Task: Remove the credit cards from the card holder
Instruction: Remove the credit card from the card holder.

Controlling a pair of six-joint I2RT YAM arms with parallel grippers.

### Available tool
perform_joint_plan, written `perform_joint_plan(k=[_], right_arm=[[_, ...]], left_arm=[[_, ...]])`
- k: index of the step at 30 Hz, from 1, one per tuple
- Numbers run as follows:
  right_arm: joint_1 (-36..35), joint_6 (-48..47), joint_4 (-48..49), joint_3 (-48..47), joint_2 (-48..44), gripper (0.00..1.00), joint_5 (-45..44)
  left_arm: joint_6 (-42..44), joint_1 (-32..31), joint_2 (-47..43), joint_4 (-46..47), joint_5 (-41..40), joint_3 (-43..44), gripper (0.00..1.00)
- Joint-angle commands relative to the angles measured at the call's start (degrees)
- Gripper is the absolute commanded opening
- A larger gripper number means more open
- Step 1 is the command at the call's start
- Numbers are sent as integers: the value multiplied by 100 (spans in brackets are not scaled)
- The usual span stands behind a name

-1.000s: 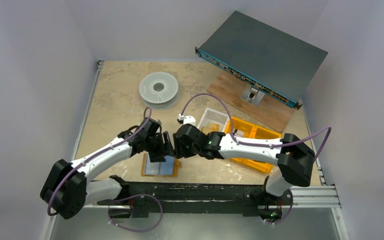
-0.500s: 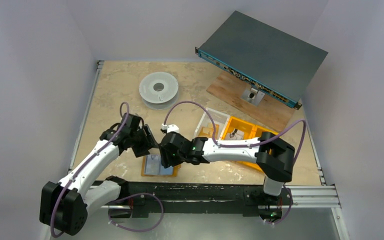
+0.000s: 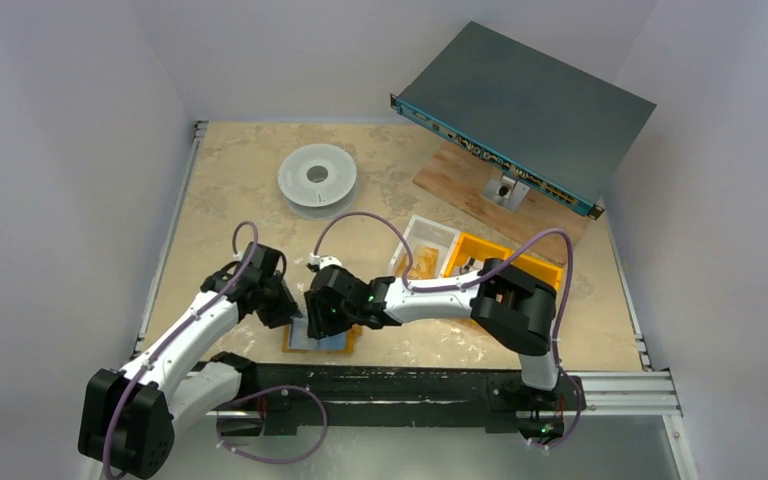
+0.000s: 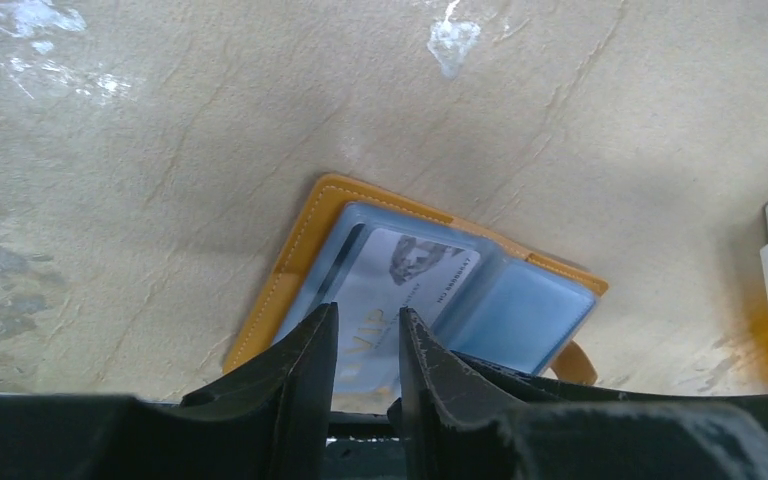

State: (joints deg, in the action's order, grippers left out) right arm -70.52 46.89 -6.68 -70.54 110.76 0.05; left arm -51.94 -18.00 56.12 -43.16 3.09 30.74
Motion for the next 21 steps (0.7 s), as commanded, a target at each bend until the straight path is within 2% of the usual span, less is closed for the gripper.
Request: perform_joint_plan(k=[1,12,21], right_arm=[[207,245,754,196,-57,34,282],[494,431,1236,751,76,31,543],[730,558,1666,1282,72,31,790]], left_arm=[[-84,42,-33,117,-286,-53,26],[-81,42,291,372,-383,-247,0],[-148,8,312,434,-432,-439,0]])
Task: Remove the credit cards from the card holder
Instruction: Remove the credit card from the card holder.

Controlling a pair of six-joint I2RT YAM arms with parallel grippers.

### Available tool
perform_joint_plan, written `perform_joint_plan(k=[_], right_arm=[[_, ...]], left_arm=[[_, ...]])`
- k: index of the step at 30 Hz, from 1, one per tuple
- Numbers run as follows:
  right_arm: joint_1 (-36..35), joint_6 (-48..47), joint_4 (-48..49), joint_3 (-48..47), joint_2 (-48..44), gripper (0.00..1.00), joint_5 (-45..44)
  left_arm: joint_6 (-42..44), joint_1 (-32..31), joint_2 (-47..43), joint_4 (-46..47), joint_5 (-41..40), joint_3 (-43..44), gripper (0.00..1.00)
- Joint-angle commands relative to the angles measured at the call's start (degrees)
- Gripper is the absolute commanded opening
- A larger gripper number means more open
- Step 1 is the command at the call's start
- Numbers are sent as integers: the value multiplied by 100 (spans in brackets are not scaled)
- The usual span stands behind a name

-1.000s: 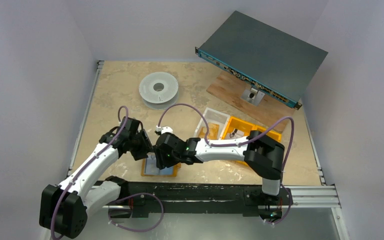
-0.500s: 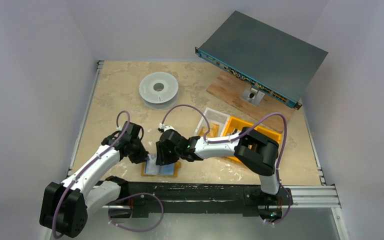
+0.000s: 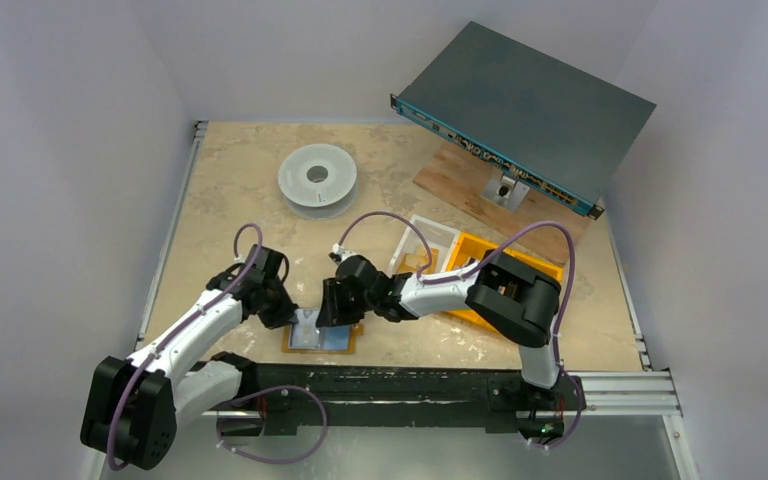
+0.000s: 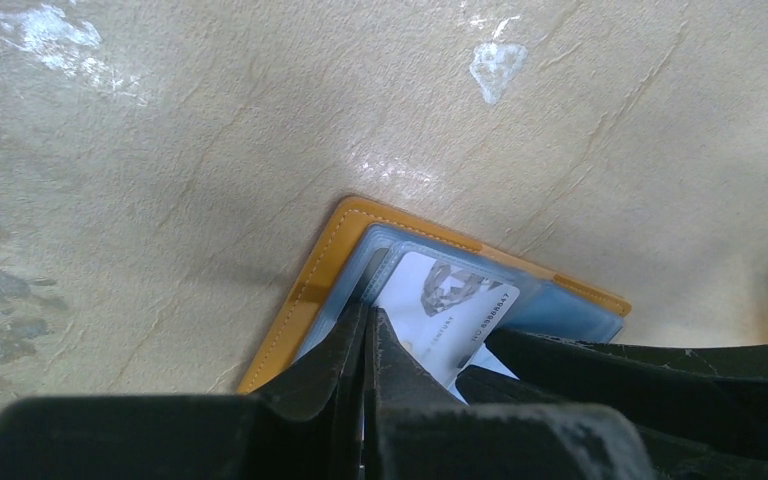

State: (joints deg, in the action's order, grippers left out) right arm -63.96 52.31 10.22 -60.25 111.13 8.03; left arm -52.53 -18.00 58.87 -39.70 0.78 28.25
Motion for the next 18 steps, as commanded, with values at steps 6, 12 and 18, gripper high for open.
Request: perform_joint_plan(k=[6,12,18], right_arm=[[99,8,-11,261,-12,30,44],[138,-2,56,250,30,30,164],[147,-4,86,364,-39,28,181]], left_arm=[[-77,3,-47,8,25,-107,0],[-417,-342,73,177,280,-151,0],[-843,-641,-49,228,306,-262,0]])
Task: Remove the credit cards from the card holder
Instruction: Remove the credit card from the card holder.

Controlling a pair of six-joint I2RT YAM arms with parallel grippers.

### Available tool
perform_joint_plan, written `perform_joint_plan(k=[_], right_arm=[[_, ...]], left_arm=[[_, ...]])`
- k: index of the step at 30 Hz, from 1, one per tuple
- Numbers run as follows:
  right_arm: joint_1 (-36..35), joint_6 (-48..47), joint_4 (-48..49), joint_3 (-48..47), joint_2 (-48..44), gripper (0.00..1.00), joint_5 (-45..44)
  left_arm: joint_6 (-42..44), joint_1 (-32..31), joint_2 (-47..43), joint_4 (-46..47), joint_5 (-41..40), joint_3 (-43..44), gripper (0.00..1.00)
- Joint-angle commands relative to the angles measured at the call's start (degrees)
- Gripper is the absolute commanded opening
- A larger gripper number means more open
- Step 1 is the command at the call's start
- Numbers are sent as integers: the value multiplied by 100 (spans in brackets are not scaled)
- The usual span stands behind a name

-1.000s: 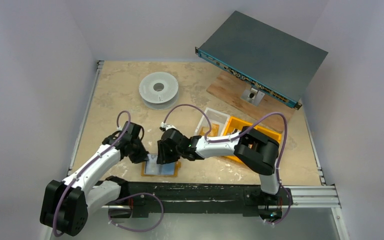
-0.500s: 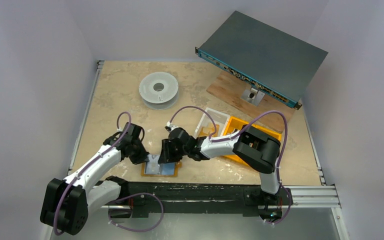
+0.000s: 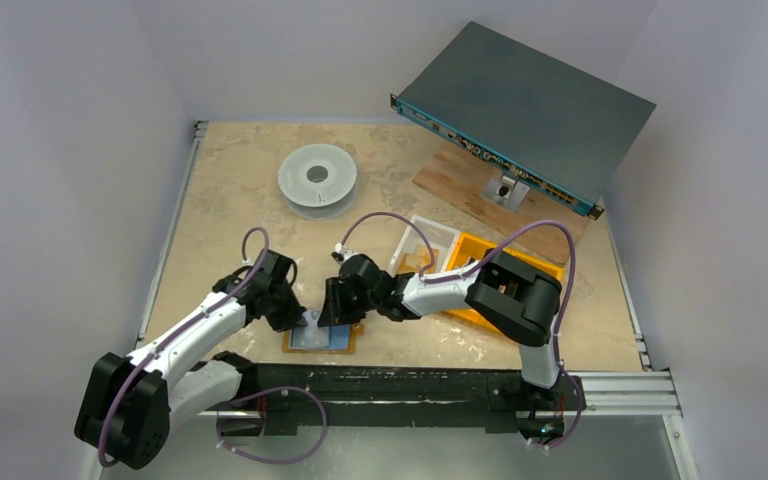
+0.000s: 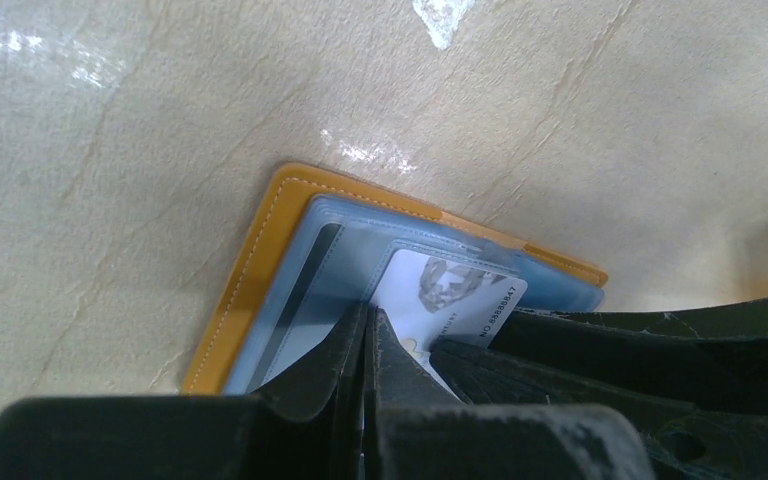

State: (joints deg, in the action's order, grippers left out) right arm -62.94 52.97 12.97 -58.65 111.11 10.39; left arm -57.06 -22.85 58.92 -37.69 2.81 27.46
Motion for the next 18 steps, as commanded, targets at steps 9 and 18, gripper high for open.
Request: perform_joint_plan(k=[9,18], right_arm=[[195,106,341,691,-317,25,299],[221,212,614,1037,-657,28,483]], left_arm=[[-638,-219,-231,-156,48,-260,0],[-1005,-352,-370,-254,-84,-371,0]])
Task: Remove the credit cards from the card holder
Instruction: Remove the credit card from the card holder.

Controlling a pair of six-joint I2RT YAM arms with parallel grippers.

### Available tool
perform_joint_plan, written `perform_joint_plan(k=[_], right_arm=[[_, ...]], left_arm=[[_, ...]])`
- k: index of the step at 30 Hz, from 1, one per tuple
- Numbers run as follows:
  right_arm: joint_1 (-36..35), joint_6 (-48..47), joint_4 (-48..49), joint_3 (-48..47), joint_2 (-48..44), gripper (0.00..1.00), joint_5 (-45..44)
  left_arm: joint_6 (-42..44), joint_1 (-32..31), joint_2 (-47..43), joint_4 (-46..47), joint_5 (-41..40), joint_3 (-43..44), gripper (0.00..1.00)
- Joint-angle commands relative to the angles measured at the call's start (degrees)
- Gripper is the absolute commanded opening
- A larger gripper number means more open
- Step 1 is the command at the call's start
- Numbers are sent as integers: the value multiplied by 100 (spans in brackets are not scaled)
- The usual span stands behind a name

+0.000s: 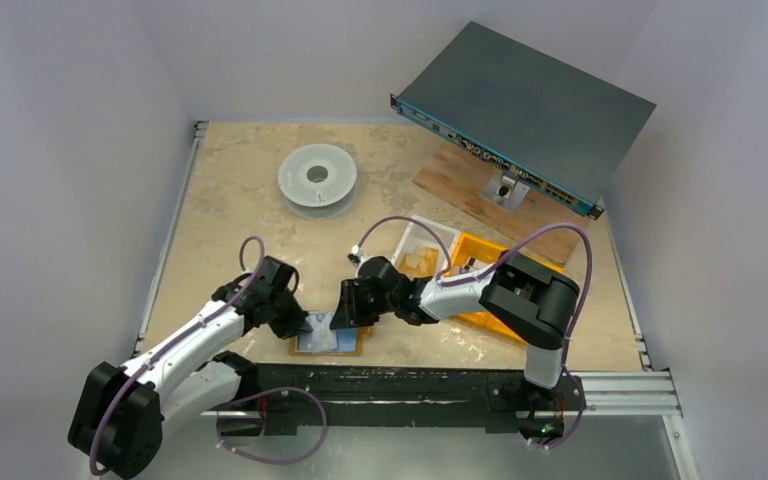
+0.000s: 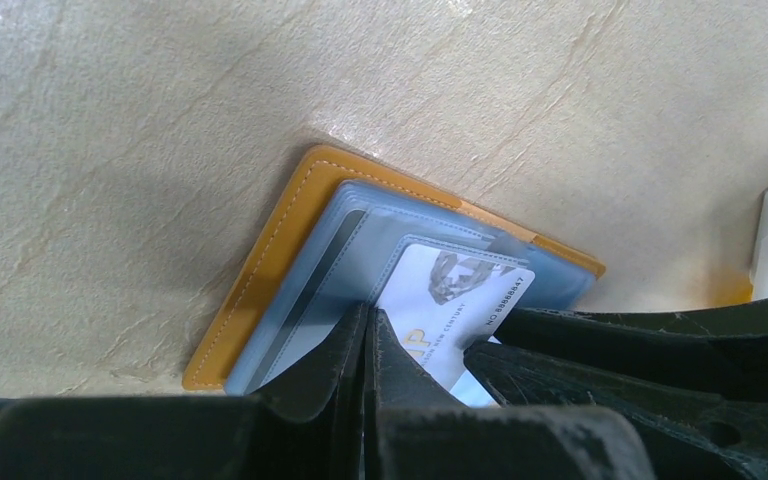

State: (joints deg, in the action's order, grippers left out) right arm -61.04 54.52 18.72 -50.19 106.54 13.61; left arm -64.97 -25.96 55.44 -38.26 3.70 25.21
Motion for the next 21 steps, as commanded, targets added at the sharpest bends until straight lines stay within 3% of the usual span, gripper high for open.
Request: perform_joint_plan(k=[1,9,21], right_arm=[[33,90,108,226,-214,28,201],[31,335,521,298,-82,25,466],[68,438,588,433,-142,2,391]], left_arm=[[-209,-41,1,-184,-180,-148,0],[-209,-50,108,-71,-162,-186,0],[-269,-50,134,-109,-242,-183,0]])
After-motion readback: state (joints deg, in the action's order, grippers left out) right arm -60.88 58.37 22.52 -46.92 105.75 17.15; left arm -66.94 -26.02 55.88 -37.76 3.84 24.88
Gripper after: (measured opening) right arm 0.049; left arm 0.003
